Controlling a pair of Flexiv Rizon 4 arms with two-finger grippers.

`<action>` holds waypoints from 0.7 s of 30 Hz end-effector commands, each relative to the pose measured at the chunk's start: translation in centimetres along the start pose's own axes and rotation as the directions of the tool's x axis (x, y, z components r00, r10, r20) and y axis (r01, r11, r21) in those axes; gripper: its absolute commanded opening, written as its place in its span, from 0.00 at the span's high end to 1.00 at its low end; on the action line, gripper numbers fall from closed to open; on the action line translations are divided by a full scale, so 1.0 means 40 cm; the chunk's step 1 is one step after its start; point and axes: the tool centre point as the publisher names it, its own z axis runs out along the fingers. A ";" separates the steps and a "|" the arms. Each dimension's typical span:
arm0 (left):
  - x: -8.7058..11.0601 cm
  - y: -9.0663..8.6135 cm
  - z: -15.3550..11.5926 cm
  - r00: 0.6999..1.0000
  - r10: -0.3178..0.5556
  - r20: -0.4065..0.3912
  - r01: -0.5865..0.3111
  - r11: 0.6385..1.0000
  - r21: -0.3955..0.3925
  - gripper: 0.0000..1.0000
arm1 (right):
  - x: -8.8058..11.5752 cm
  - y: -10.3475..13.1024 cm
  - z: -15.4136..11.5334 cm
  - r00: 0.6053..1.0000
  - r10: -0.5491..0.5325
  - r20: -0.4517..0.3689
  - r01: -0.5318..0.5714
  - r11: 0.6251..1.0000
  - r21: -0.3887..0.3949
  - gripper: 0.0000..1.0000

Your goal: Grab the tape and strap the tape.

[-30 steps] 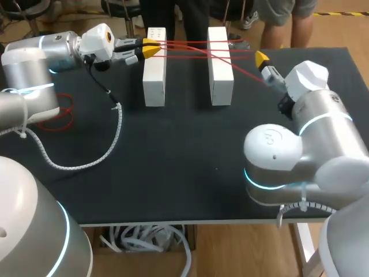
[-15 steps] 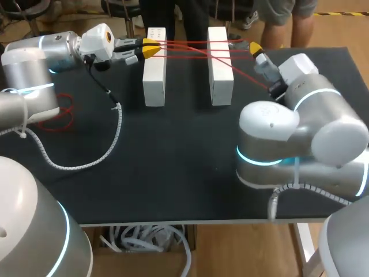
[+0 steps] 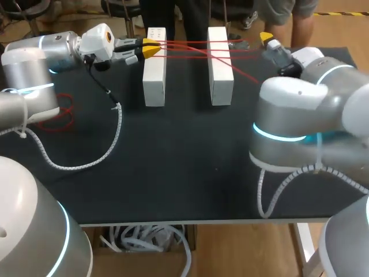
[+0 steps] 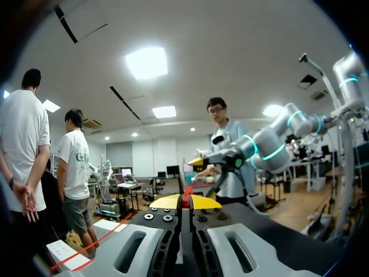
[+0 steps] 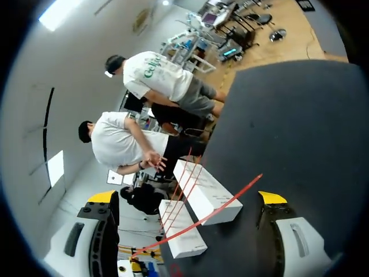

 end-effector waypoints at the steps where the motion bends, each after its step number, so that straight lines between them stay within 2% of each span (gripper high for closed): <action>1: -0.002 0.002 -0.001 1.000 0.000 -0.002 0.000 1.000 0.001 1.00 | 0.008 0.019 -0.009 1.000 -0.004 0.012 0.001 0.970 0.242 0.00; 3: -0.002 0.002 -0.001 1.000 0.000 -0.002 0.000 1.000 0.001 1.00 | 0.011 0.016 -0.010 0.996 0.083 -0.044 -0.074 0.982 0.176 0.00; 5: -0.002 0.002 -0.001 1.000 0.000 -0.002 0.000 1.000 0.001 1.00 | 0.010 0.012 -0.016 0.980 0.121 -0.158 -0.104 0.988 0.111 0.00; 10: -0.002 0.002 -0.001 1.000 0.000 -0.002 0.000 1.000 0.001 1.00 | 0.004 0.000 -0.034 0.926 0.199 -0.322 -0.214 0.977 -0.011 0.00; 14: -0.002 0.002 -0.001 1.000 0.000 -0.002 0.000 1.000 0.001 1.00 | -0.005 -0.008 -0.039 0.895 0.238 -0.376 -0.293 0.951 -0.095 0.00; 17: -0.002 0.002 -0.001 1.000 0.000 -0.002 0.000 1.000 0.001 1.00 | -0.011 -0.014 -0.027 0.888 0.259 -0.381 -0.338 0.928 -0.156 0.00; 21: -0.002 0.002 -0.001 1.000 0.000 -0.002 0.000 1.000 0.001 1.00 | -0.007 -0.019 -0.021 0.871 0.304 -0.386 -0.396 0.899 -0.187 0.00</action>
